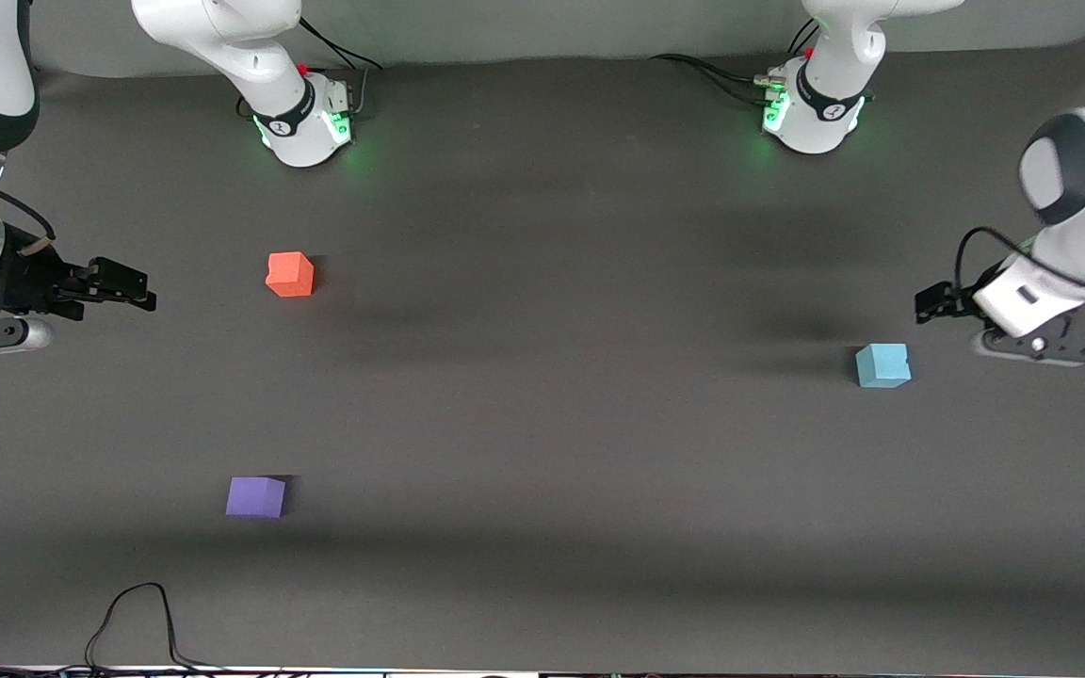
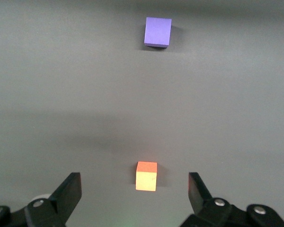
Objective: Place blue block between orange and purple blocks
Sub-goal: 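Lower the left gripper over the blue cube and close on it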
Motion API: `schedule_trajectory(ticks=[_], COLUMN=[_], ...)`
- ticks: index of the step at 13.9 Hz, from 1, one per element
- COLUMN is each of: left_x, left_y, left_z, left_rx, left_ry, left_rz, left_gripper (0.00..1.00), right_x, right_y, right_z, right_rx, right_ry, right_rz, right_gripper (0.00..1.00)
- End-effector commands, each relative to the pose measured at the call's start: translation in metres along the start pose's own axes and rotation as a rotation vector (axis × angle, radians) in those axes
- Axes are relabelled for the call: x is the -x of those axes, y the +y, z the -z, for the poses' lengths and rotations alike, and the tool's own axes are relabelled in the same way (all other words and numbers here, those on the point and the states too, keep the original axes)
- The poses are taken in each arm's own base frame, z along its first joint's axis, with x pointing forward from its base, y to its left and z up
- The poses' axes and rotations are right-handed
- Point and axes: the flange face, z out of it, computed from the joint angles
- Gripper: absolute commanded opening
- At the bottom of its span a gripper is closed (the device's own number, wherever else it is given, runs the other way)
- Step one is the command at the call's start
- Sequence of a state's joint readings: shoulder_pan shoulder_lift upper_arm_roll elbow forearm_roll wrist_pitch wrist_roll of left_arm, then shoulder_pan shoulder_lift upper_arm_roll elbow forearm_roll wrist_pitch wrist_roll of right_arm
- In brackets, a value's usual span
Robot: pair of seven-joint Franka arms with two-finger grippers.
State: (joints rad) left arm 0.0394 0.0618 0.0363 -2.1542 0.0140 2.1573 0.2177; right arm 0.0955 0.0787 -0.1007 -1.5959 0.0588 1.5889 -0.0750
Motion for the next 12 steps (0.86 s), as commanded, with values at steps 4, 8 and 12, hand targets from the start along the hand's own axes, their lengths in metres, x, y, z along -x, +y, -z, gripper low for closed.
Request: schedule_trajectory(ticks=[4, 8, 12], left_x=[-0.005, -0.004, -0.006], left_y=[0.006, 0.006, 0.006], left_z=[-0.110, -0.160, -0.165], left_rx=[-0.022, -0.026, -0.024], left_ry=[0.066, 0.074, 0.063], left_rz=[-0.027, -0.030, -0.021], left_gripper=[1.00, 1.00, 0.63], right_x=[0.000, -0.001, -0.002], right_y=[-0.005, -0.004, -0.004], right_z=[0.017, 0.016, 0.015], right_rx=[-0.009, -0.007, -0.007], right_ry=[0.037, 0.039, 0.035], right_rz=[0.001, 0.000, 0.001], right_gripper=[1.00, 1.00, 1.00])
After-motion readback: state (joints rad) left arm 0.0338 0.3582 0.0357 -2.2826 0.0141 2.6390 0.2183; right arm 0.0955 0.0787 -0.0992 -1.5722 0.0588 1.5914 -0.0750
